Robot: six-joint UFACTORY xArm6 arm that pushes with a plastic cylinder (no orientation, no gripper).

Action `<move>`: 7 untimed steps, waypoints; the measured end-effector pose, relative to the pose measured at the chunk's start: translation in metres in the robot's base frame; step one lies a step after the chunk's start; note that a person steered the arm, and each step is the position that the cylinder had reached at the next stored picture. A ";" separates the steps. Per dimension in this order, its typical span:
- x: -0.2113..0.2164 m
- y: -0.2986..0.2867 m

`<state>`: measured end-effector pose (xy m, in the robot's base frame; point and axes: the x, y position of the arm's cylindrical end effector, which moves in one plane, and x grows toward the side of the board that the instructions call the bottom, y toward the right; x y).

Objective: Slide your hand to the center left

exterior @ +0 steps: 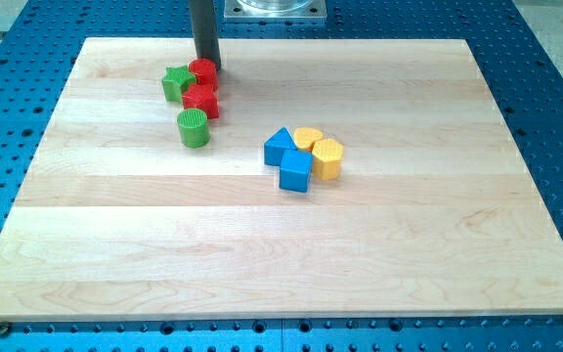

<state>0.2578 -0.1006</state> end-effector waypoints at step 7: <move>-0.018 -0.204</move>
<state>0.2397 -0.3049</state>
